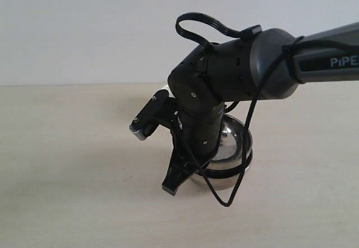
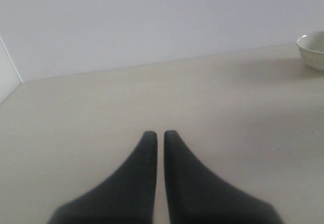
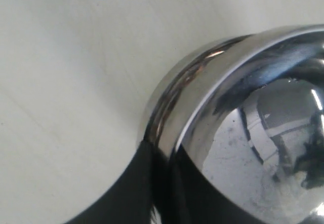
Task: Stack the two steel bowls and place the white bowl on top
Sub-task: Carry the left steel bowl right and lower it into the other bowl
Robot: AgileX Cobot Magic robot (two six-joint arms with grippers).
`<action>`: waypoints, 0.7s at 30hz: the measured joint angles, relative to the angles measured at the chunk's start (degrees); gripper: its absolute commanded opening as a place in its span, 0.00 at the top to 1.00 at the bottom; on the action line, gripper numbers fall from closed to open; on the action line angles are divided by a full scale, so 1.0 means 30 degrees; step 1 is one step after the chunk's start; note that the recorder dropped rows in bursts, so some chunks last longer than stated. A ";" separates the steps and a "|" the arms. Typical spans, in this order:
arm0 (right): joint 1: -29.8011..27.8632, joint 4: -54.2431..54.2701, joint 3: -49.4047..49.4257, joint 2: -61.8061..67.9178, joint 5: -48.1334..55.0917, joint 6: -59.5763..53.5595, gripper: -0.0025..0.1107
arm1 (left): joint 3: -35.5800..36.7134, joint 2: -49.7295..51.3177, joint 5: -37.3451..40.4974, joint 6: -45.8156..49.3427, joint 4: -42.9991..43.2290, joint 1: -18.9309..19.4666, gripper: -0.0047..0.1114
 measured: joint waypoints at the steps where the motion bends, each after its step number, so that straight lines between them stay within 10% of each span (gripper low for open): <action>1: 0.0000 0.0132 0.0082 0.0000 -0.0077 0.0000 0.98 | 0.0000 0.0000 0.0000 0.0000 0.0000 0.0000 0.93; 21: 0.0692 0.1255 0.0094 0.0000 -0.0439 -0.0643 0.98 | 0.0000 0.0000 0.0000 0.0000 0.0000 0.0000 0.93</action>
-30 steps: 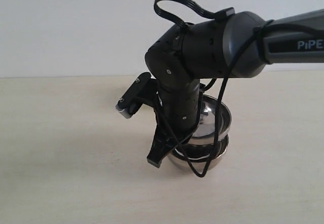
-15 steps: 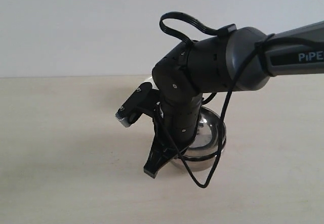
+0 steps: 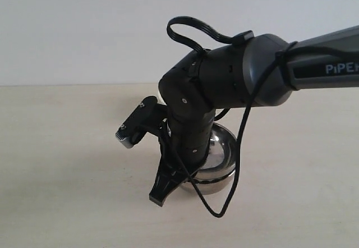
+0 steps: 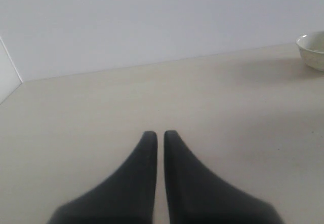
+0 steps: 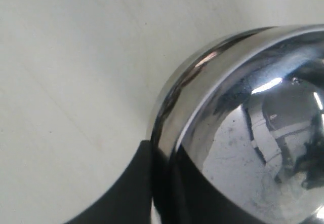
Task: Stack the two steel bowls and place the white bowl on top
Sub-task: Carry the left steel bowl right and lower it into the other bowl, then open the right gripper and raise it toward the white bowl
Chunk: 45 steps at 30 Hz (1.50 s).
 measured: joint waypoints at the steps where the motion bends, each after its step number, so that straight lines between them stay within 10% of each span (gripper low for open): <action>1: 0.0000 0.0000 0.0000 0.0000 0.0000 0.0000 0.98 | 0.0000 0.0000 0.0000 0.0000 0.0000 0.0000 0.93; 10: 0.0000 0.0027 0.0000 0.0000 0.0230 0.0037 0.97 | 0.0000 0.0000 0.0000 0.0000 0.0000 0.0000 0.93; 18: 0.0000 0.0027 0.0000 0.0000 0.0106 0.0456 0.59 | 0.0000 0.0000 0.0000 0.0000 0.0000 0.0000 0.93; 24: 0.0000 0.0027 0.0000 -0.1016 0.0227 0.0549 0.64 | 0.0000 0.0000 0.0000 0.0000 0.0000 0.0000 0.93; 28: 0.0000 0.0027 0.0000 -0.2411 0.0227 0.0549 0.97 | 0.0000 0.0000 0.0000 0.0000 0.0000 0.0000 0.93; 45: 0.0000 -0.0089 0.0000 -0.0969 -0.0554 0.1348 0.98 | 0.0000 0.0000 0.0000 0.0000 0.0000 0.0000 0.93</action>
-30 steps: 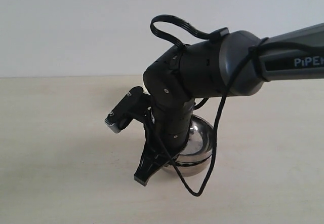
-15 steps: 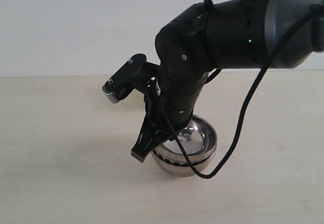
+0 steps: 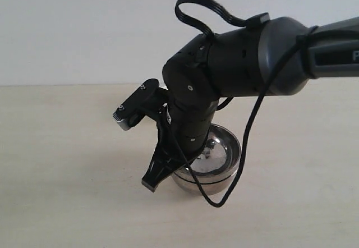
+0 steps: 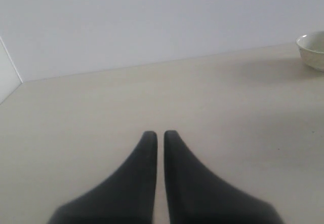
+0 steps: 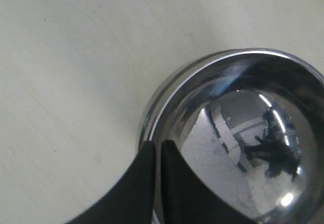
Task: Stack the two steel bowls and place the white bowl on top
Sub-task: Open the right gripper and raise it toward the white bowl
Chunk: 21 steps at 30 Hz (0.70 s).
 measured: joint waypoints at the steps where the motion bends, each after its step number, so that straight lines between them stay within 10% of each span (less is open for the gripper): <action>1: 0.0000 0.0000 0.0000 0.0042 -0.0052 0.0031 0.98 | 0.0000 0.0000 0.0000 0.0000 0.0000 0.0000 0.93; 21: -0.0999 -0.1093 0.0000 -0.3439 -0.0216 0.2305 0.98 | 0.0000 0.0000 0.0000 0.0000 0.0000 0.0000 0.93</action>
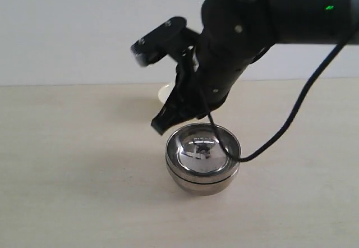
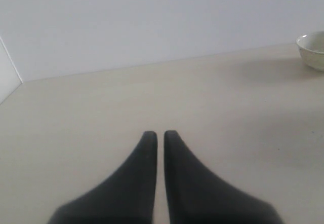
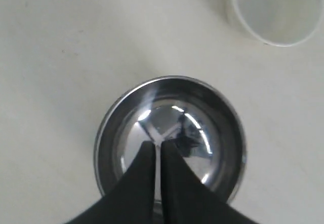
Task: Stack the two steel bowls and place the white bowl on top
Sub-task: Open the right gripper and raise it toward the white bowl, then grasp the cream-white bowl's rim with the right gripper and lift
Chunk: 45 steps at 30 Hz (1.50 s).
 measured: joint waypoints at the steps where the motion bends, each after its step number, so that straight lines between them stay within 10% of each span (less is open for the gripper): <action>1: -0.0235 -0.0036 0.0000 -0.0295 0.0000 0.0281 0.98 | 0.0000 0.0000 0.0000 0.0000 0.0000 0.0000 0.93; 16: -0.5035 0.0040 -0.0513 -0.0353 -0.3032 0.4881 0.98 | 0.0000 0.0000 0.0000 0.0000 0.0000 0.0000 0.93; 22: -0.6015 0.0204 -0.4926 0.4690 -0.3356 0.4846 0.59 | 0.0000 0.0000 0.0000 0.0000 0.0000 0.0000 0.93; 31: -0.6055 0.1633 -1.2609 1.1057 -0.1573 0.4438 0.60 | 0.0000 0.0000 0.0000 0.0000 0.0000 0.0000 0.93; 45: -0.7338 0.3379 -1.5196 1.4406 -0.1023 0.4174 0.60 | 0.0000 0.0000 0.0000 0.0000 0.0000 0.0000 0.93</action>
